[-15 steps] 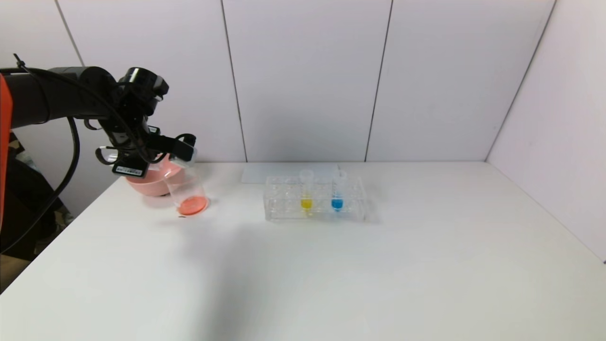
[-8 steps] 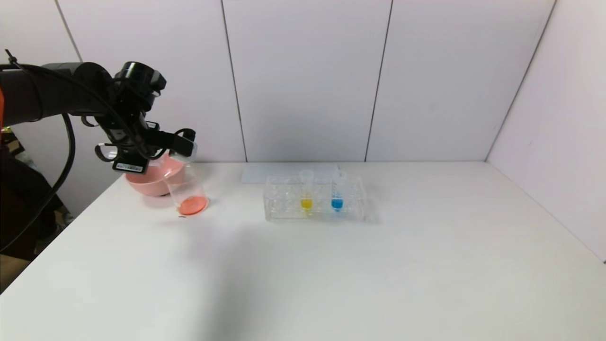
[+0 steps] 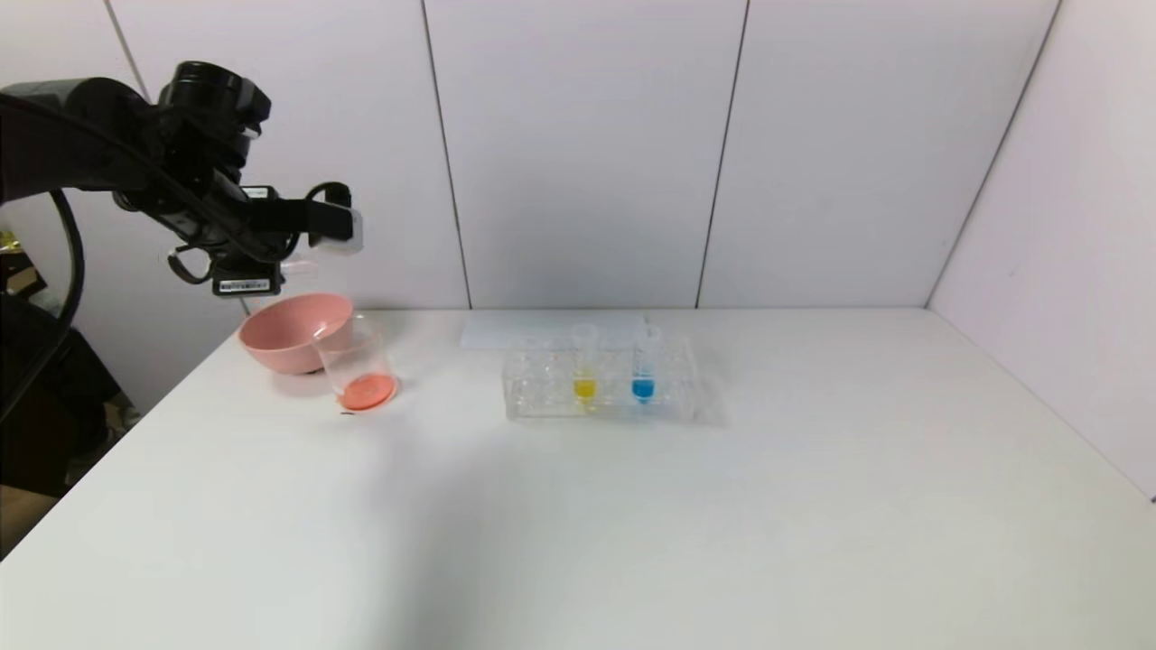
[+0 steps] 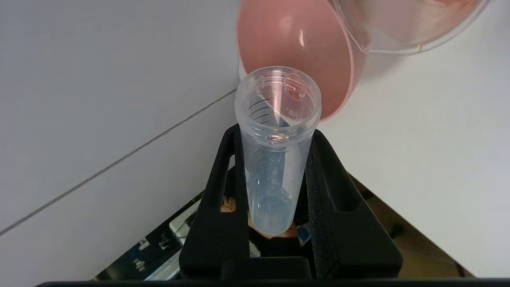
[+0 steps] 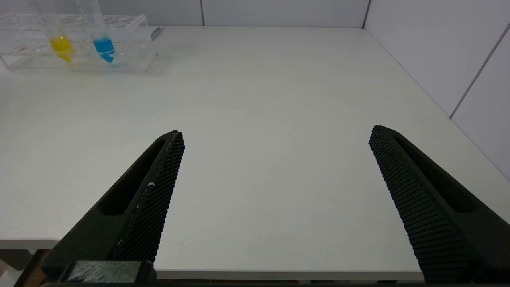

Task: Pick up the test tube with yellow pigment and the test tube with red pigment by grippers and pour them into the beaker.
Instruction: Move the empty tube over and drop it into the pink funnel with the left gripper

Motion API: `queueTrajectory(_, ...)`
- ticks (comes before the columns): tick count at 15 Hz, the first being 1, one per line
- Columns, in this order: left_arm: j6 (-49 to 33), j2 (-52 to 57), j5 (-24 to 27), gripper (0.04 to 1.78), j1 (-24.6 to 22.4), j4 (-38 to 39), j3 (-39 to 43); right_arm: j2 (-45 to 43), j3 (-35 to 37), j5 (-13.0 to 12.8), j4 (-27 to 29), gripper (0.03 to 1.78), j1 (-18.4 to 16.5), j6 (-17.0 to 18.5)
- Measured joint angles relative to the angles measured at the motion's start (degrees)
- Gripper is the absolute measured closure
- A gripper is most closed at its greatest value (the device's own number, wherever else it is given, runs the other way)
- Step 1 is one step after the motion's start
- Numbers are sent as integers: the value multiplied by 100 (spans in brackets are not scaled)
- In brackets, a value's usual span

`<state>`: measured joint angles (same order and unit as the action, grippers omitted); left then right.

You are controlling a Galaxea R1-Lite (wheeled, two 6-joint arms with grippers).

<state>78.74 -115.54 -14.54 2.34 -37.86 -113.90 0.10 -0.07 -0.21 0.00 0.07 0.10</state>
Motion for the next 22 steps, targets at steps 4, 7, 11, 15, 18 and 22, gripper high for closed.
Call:
queueTrajectory(4, -991, 262, 917, 138, -305, 306, 6, 0, 0, -1, 0, 11, -2, 0)
queueTrajectory(7, -1959, 396, 1562, 138, -529, 630, 54, 0, 0, -1, 0, 11, 0, 0)
queueTrajectory(11, -3368, 449, 2054, 138, -779, 1047, 69, 0, -2, 0, 0, 11, -2, 0)
queueTrajectory(15, -4514, 361, 2054, 138, -846, 1519, 108, 0, -2, -1, 0, 11, 2, 0)
queueTrajectory(18, -5771, 286, 2036, 138, -909, 2000, 393, 0, -2, -1, 0, 11, -2, 0)
queueTrajectory(22, -7329, 228, 2008, 138, -936, 3272, 1365, 0, -2, -1, 0, 11, 0, 0)
